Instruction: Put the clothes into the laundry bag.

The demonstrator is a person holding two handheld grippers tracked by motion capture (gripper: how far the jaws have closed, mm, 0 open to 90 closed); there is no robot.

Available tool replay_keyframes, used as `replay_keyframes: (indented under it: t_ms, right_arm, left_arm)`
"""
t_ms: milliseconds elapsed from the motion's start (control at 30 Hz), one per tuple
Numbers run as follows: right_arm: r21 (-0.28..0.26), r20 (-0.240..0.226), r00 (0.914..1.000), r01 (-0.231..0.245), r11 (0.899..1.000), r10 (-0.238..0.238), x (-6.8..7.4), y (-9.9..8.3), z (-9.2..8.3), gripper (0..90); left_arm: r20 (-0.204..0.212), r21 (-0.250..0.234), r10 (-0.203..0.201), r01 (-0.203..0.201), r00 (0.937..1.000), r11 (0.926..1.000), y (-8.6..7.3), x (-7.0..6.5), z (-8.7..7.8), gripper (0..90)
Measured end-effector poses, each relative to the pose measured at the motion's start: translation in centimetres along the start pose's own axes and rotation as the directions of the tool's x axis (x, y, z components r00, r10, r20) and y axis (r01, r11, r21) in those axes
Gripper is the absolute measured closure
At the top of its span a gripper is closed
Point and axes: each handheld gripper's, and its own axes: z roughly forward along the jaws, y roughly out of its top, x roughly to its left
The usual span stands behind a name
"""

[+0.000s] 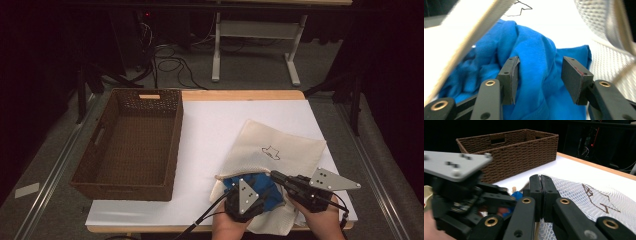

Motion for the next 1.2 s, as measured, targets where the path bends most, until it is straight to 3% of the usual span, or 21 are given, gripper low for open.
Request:
replay_keyframes:
  t_ms: [167, 267, 400, 467, 633, 700, 833, 933, 1067, 1200]
  right_arm:
    - [0.008, 0.006, 1.0000, -0.005, 1.000, 0.005, -0.1, -0.1, 0.1, 90.0]
    - [0.007, 0.004, 1.0000, 0.000, 1.000, 0.000, -0.1, -0.1, 0.1, 90.0]
    - [0.007, 0.004, 1.0000, -0.002, 1.000, 0.002, 0.0, 0.0, 0.3, 90.0]
    - [0.008, 0.004, 1.0000, -0.002, 1.000, 0.002, 0.0, 0.0, 0.3, 90.0]
    - [0.005, 0.001, 1.0000, -0.005, 1.000, 0.005, 0.0, -0.1, 0.2, 90.0]
    - [0.007, 0.001, 1.0000, -0.004, 1.000, 0.004, 0.0, -0.1, 0.2, 90.0]
    - [0.011, 0.000, 1.0000, 0.002, 1.000, -0.002, 0.0, -0.1, 0.3, 90.0]
    - [0.010, -0.002, 1.0000, 0.003, 1.000, -0.003, 0.1, -0.1, 0.3, 90.0]
    - [0.010, -0.001, 1.0000, -0.008, 1.000, 0.008, 0.1, -0.2, 0.3, 90.0]
    - [0.002, -0.009, 1.0000, -0.004, 1.000, 0.004, 0.2, 0.0, 0.2, 90.0]
  left_arm:
    - [-0.026, -0.006, -0.058, 0.058, 0.9980, 0.9983, -1.0, 1.4, -2.2, 49.3]
    - [-0.017, 0.007, -0.080, 0.080, 0.9967, 0.9968, -1.3, 2.0, -2.6, 49.9]
    - [0.014, 0.042, -0.073, 0.073, 0.9972, 0.9965, -1.3, 1.3, -1.4, 48.7]
    - [0.006, 0.081, -0.063, 0.062, 0.9980, 0.9948, -1.4, 1.1, -0.3, 47.9]
    - [-0.027, 0.187, -0.069, 0.072, 0.9973, 0.9797, -2.1, 1.1, 1.5, 48.1]
    - [-0.028, 0.206, -0.068, 0.072, 0.9973, 0.9760, -1.9, 1.1, 1.7, 51.9]
    - [-0.041, 0.253, -0.047, 0.055, 0.9981, 0.9659, -1.6, 1.0, 2.3, 77.7]
    - [-0.053, 0.242, -0.039, 0.050, 0.9978, 0.9689, -0.9, 1.0, 2.4, 83.1]
    - [-0.054, 0.172, -0.020, 0.029, 0.9983, 0.9847, 0.4, 0.7, 2.8, 84.4]
    - [-0.041, 0.103, -0.022, 0.026, 0.9989, 0.9943, 1.4, 0.0, 3.3, 84.4]
